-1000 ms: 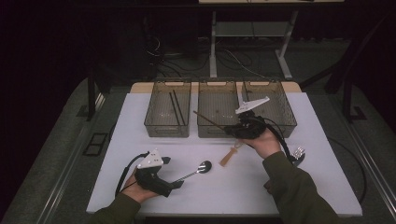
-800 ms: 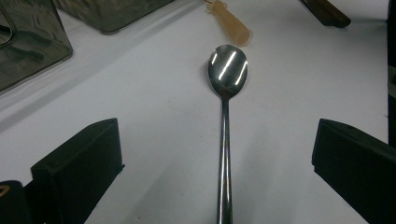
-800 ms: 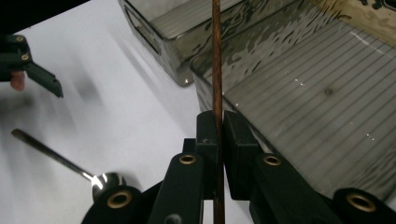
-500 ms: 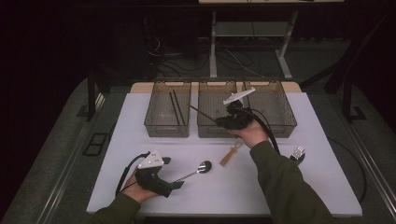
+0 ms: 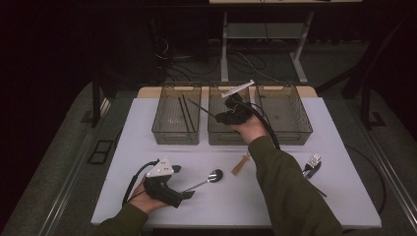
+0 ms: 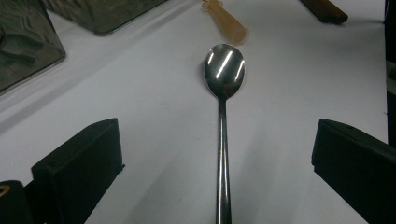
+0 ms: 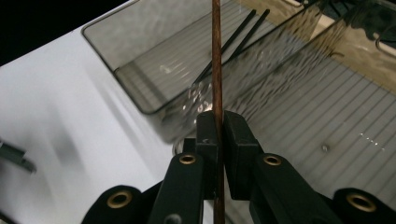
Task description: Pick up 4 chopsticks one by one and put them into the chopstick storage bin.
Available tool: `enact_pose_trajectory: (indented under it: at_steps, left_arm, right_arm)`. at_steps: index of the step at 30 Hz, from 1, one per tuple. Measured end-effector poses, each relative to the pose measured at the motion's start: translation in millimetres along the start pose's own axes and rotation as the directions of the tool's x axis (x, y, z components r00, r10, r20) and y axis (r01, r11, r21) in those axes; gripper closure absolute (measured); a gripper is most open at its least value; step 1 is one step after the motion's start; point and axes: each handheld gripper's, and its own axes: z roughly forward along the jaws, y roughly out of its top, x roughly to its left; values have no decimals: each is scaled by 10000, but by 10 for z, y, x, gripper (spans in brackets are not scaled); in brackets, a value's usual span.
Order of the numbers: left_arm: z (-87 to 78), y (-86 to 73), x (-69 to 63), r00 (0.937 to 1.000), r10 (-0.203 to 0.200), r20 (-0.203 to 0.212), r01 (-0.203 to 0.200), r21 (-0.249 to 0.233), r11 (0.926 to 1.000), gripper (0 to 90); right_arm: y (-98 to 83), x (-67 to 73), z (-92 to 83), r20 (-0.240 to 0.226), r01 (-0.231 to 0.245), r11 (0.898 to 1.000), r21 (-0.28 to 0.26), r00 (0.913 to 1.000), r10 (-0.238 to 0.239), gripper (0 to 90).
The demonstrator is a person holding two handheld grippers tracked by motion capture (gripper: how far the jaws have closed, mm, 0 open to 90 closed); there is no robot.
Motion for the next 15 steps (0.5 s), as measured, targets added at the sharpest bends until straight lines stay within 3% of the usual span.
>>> enact_pose_trajectory:
  at_steps: [3,15]
  left_arm:
    - [8,1,0,9999,19,101,-20,192,9998,8]
    - [20,1,4,10000,-33,45,33,101,9999,9]
  right_arm:
    - [88,24,74,15,-7,10000,10,10000,7,848]
    - [474,111,446,370,-51,9998,214,9993,43,848]
